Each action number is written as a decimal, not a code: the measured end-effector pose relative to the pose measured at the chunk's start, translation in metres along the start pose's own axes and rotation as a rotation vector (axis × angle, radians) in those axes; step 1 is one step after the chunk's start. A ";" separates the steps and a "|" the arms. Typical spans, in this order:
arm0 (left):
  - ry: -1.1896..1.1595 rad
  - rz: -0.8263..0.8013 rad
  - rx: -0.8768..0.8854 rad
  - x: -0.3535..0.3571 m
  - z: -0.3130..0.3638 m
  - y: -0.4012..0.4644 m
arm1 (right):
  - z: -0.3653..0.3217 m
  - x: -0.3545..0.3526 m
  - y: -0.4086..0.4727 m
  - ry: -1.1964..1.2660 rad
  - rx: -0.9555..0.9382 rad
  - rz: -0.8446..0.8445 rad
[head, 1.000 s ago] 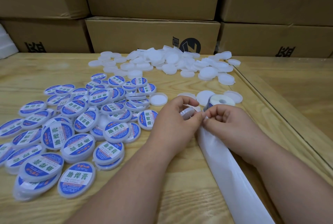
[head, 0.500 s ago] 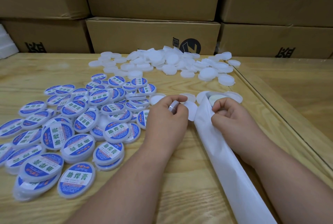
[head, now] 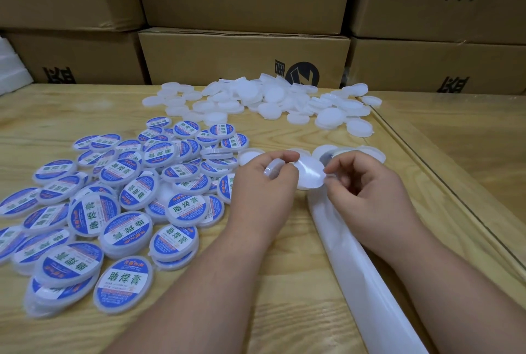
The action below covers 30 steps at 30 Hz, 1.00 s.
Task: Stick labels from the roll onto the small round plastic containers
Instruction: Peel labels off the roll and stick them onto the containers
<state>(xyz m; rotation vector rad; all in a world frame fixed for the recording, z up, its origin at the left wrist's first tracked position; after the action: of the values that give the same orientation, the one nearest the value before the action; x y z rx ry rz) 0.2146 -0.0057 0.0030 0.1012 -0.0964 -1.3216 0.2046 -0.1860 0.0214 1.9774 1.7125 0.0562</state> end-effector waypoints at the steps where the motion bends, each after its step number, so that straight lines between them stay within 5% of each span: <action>1: -0.006 -0.003 0.000 0.000 0.000 0.000 | 0.000 -0.001 0.000 -0.014 -0.005 0.012; 13: -0.094 -0.035 -0.035 0.002 -0.006 0.004 | -0.008 -0.006 0.000 -0.114 -0.037 0.042; 21: -0.532 -0.152 -0.073 0.013 -0.002 0.001 | -0.003 -0.016 0.000 0.190 0.090 0.136; 26: -0.467 -0.201 -0.088 0.018 -0.003 0.002 | 0.014 0.001 -0.003 0.459 0.377 -0.039; 30: -0.457 -0.213 -0.121 0.021 -0.003 0.001 | 0.022 0.021 -0.013 0.413 0.514 -0.238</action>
<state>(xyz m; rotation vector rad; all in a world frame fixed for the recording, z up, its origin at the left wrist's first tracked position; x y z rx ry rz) 0.2206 -0.0254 0.0002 -0.3032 -0.4017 -1.5412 0.2051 -0.1738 -0.0089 2.2068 2.4152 -0.0727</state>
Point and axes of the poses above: each hand's wrist, its own y-axis towards the middle knuckle, its own x-axis out of the palm, z = x × y, the point moved 10 cm from there along y, towards the middle knuckle, and after that the axes turned 2 degrees about z, right-handed, at the moved point
